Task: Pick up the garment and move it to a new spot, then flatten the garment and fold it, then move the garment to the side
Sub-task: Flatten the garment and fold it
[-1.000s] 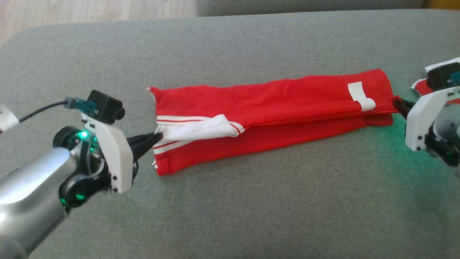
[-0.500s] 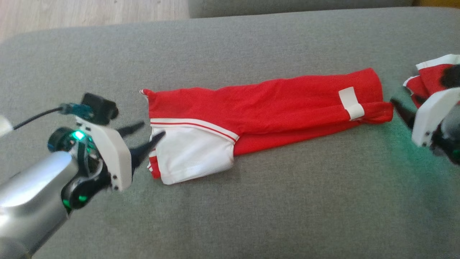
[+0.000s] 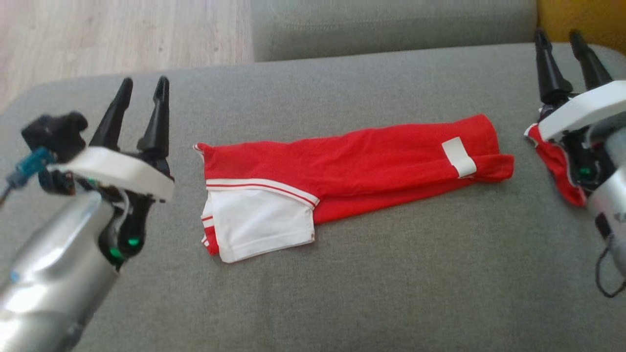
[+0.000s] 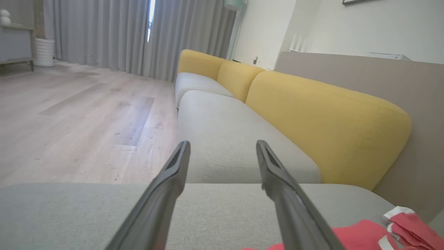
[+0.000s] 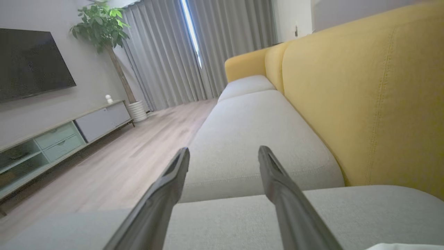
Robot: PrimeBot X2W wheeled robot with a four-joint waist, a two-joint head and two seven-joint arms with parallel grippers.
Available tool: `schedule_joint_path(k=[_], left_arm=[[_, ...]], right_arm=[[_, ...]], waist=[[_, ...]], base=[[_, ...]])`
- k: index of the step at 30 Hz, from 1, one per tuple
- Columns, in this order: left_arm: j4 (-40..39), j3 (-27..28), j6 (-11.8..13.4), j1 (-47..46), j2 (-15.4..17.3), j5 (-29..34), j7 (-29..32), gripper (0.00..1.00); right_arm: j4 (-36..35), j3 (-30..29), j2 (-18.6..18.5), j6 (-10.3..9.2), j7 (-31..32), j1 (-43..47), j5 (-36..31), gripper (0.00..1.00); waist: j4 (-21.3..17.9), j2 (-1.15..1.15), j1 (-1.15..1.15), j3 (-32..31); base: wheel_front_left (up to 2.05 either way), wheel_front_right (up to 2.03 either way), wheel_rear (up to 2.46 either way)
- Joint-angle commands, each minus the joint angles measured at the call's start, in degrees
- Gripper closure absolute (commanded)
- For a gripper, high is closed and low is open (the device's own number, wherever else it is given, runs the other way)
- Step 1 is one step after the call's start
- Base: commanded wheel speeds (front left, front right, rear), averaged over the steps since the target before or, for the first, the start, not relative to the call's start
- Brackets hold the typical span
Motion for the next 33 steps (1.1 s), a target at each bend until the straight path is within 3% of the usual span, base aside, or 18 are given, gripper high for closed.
schedule_joint_path(k=[1, 6, 10, 13, 17, 23, 33], left_arm=[[-0.9, 3.7, 0.9, -1.5, 1.5, 2.1, -0.7, 0.00], [-4.3, 13.4, 3.9, 6.5, -3.2, 12.4, -0.8, 0.00], [-6.2, 19.7, 3.2, 14.7, -7.7, 19.5, -0.8, 0.00], [-7.3, 24.1, 1.6, 19.8, -11.1, 23.7, -0.8, 0.00], [-7.4, 28.6, -1.4, 25.3, -15.2, 28.3, -0.8, 0.00], [-7.2, 33.9, -5.9, 30.5, -19.9, 34.7, -0.8, 0.00], [-5.9, 37.9, -10.0, 29.5, -24.0, 40.0, -0.8, 0.00]], right_arm=[[-1.5, -0.9, 0.4, -0.05, -0.9, 0.5, -1.8, 0.00], [-8.1, -16.5, 6.1, -0.05, -1.1, 7.0, -15.6, 0.00], [-15.4, -27.1, 13.8, -0.05, -1.2, 17.0, -26.7, 0.00], [-19.5, -31.3, 18.9, -0.05, -1.2, 23.4, -32.8, 0.00], [-22.7, -34.0, 22.2, -0.05, -1.2, 29.6, -38.3, 0.00], [-24.3, -33.5, 23.5, -0.05, -1.2, 34.8, -41.0, 0.00], [-22.7, -34.0, 23.6, -0.05, -0.6, 32.3, -40.5, 0.00]], waist=[[0.1, 0.00, 0.01, -0.7], [0.6, 0.00, 0.01, -1.5], [1.0, 0.00, 0.01, -2.0], [1.2, 0.00, 0.01, -2.3], [1.4, 0.00, 0.01, -2.6], [1.1, 0.00, 0.01, -2.7], [2.0, 0.00, 0.01, -0.2]], base=[[0.00, 0.00, 0.00], [0.00, 0.00, 0.00], [0.00, 0.00, 0.00], [0.00, 0.00, 0.00], [0.00, 0.00, 0.00], [0.00, 0.00, 0.00], [0.00, 0.00, 0.00]])
